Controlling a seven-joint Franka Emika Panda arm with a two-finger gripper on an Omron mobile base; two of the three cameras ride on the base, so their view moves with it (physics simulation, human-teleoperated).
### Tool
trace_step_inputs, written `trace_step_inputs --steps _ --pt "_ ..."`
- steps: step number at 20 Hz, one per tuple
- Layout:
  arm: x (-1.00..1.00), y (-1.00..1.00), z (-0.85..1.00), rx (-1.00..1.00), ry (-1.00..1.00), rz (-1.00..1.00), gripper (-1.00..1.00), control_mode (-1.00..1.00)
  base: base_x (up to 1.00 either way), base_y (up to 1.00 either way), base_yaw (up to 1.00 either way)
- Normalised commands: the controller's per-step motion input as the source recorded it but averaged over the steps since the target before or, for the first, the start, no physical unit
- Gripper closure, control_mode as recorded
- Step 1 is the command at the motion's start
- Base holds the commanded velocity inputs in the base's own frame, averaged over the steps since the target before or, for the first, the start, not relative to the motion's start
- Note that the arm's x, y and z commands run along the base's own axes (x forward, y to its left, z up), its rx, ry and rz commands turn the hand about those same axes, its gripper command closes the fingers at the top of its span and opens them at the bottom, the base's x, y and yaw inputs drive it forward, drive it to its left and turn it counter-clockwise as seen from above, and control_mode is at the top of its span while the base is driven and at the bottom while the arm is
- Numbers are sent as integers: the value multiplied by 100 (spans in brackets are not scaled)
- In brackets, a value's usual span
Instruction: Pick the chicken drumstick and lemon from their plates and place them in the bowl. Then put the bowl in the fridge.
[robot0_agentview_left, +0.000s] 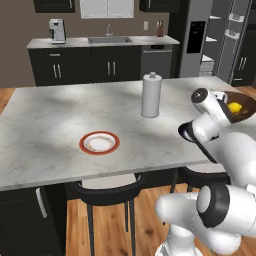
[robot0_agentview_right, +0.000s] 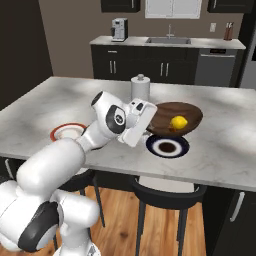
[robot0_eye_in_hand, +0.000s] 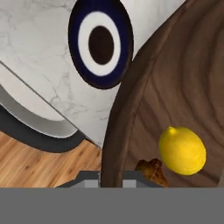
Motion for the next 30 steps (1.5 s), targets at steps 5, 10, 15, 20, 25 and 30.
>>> trace_step_inputs --steps 5,10,15,20,25,30 --pt "-43 40 0 0 0 20 100 -100 0 0 0" --pt "-47 36 3 2 0 17 100 -100 0 0 0" --pt "-50 29 14 8 0 13 100 -100 0 0 0" --pt "-53 29 18 5 0 17 100 -100 0 0 0" --pt "-52 30 17 3 3 18 100 -100 0 0 0" --pt "-45 27 15 2 7 17 100 -100 0 0 0"
